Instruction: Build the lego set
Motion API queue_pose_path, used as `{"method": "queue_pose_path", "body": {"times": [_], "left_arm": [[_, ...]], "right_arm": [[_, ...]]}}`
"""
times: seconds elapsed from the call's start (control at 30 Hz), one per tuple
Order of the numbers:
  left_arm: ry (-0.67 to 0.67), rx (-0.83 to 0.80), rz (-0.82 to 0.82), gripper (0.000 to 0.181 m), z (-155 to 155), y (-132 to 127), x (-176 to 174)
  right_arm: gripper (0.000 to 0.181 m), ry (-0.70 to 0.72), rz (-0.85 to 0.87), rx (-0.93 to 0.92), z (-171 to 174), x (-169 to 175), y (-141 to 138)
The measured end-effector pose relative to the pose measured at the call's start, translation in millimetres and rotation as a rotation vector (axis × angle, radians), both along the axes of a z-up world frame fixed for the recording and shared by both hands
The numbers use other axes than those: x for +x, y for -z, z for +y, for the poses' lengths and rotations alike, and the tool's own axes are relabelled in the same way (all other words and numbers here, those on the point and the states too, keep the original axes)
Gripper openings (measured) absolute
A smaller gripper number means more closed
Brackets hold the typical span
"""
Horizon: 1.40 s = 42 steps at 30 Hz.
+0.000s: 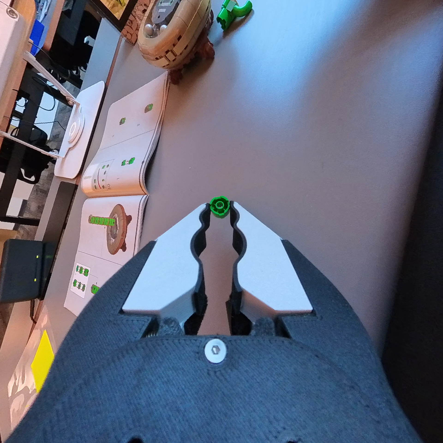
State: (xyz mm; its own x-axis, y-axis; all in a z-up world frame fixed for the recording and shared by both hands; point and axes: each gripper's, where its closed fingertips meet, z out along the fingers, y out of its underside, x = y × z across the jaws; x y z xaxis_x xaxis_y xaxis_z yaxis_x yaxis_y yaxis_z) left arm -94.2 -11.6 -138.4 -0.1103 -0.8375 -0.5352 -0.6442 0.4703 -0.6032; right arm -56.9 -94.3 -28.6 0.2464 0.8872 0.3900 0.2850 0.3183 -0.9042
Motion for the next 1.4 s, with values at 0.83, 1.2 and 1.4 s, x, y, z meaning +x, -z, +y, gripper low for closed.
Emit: {"method": "queue_pose_path", "body": {"times": [0.83, 1.2, 1.4], "left_arm": [[-0.192, -0.322, -0.773, 0.014, 45, -126, -28], [0.125, -0.546, -1.197, 0.014, 19, -195, -72], [0.181, -0.564, -1.218, 0.014, 12, -199, -75]], "right_arm": [[0.000, 0.031, -0.059, 0.013, 4, 1, 9], [0.000, 0.035, -0.072, 0.009, 5, 0, 11], [0.000, 0.035, -0.073, 0.005, 5, 0, 12]]}}
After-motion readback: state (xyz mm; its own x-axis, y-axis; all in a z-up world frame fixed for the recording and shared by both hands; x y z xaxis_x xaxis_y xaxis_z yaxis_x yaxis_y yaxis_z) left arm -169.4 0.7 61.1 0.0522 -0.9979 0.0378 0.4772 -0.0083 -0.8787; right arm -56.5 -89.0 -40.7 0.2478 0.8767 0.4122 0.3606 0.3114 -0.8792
